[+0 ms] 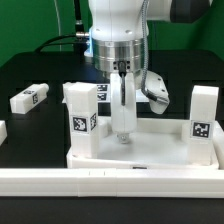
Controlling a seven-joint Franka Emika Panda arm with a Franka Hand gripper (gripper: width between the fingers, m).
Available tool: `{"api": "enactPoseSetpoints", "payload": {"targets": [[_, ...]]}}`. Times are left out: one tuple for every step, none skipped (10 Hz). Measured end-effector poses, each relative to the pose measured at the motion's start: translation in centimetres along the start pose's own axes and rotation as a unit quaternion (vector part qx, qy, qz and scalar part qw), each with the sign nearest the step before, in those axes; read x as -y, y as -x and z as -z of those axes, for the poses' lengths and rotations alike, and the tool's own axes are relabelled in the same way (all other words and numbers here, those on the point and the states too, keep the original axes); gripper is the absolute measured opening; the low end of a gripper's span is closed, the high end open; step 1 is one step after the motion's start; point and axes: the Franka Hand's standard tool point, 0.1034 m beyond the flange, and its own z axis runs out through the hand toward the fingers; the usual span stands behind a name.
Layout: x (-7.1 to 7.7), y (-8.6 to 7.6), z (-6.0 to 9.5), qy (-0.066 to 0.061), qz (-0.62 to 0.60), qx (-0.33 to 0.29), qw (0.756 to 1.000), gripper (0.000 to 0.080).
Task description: Assemble desk
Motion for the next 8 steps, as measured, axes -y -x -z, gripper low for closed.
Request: {"api": "enactPoseSetpoints", "payload": {"targets": [[-0.06,0.05,-0.10,0.001,0.001,0.000,1.000,0.0649],[-0.08,0.05,-0.13,0.001,0.001,0.000,1.000,0.0649],[-0.14,0.02,-0.25,0.002,0.002,-0.001,1.000,0.0548],[-0.18,0.01,-0.29,0.003,0.002,-0.001,1.000,0.0548],[-0.18,0.01,-0.30,0.003,0.003,-0.001,1.000,0.0371],[-0.21,0.00,-0.31,0.003,0.004,-0.001,1.000,0.0371],[-0.22,0.01,-0.31,0.003,0.004,-0.001,1.000,0.0176],[-0.10,-0.08,-0.24,0.001,0.004,-0.002,1.000,0.0069]]}}
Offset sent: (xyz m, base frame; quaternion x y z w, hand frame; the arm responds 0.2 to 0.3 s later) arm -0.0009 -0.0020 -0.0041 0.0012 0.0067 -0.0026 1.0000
